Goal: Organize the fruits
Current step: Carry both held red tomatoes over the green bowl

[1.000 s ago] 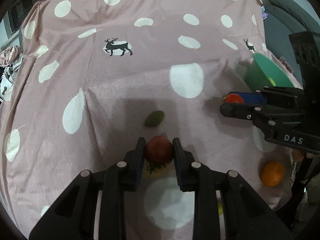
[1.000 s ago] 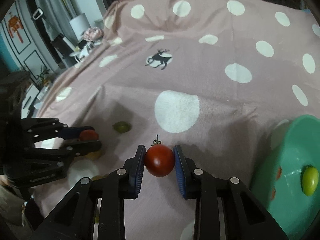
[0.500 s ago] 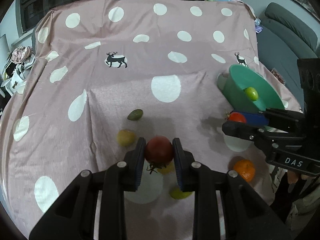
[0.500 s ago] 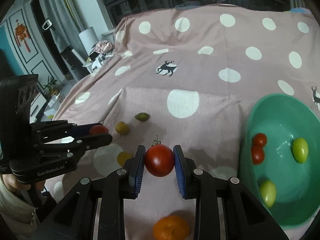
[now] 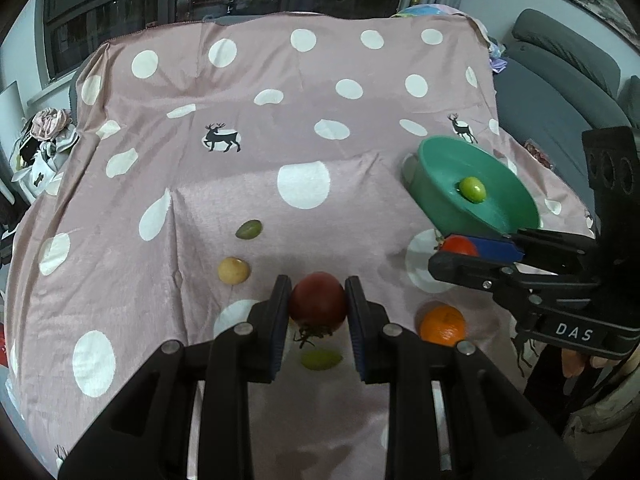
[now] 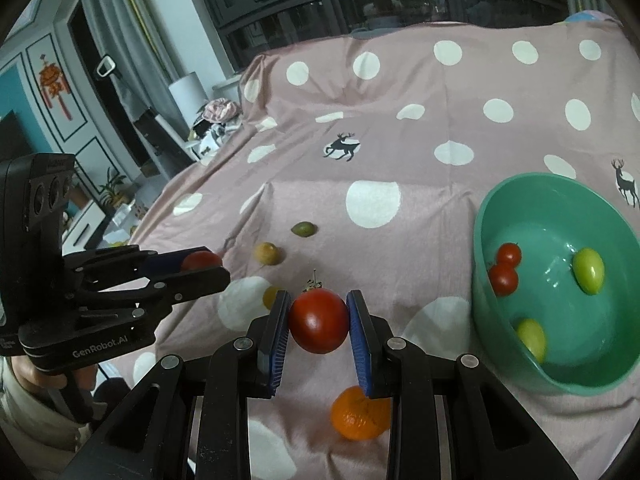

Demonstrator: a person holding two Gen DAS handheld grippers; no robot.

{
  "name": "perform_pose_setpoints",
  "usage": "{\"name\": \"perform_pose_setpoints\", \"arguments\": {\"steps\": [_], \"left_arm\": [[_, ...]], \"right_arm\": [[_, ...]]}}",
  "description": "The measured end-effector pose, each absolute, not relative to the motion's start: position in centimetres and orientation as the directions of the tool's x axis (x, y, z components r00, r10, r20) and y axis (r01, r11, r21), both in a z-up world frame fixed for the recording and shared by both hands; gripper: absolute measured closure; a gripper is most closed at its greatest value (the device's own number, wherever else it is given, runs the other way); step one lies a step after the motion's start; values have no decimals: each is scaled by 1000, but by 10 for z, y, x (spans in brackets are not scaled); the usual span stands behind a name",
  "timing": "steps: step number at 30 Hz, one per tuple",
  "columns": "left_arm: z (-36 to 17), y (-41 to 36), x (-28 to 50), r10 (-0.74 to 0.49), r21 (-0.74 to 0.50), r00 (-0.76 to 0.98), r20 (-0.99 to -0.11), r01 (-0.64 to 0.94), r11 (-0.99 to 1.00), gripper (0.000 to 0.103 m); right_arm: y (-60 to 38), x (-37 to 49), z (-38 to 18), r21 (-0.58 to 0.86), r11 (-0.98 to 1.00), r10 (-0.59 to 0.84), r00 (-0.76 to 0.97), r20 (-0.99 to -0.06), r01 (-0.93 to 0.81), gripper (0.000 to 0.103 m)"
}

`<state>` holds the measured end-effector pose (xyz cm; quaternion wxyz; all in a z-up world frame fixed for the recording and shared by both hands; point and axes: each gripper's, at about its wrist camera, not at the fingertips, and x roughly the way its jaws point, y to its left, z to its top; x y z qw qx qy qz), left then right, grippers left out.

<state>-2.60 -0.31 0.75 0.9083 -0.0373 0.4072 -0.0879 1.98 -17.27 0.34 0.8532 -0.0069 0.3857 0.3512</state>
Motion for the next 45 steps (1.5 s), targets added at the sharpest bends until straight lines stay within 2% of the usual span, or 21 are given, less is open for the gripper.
{"name": "perform_pose_setpoints", "arguments": {"steps": [45], "left_arm": [[19, -60, -13, -191, -69, 633, -750, 212, 975, 76]], "right_arm": [[-227, 19, 17, 310, 759, 626, 511, -589, -572, 73]]}}
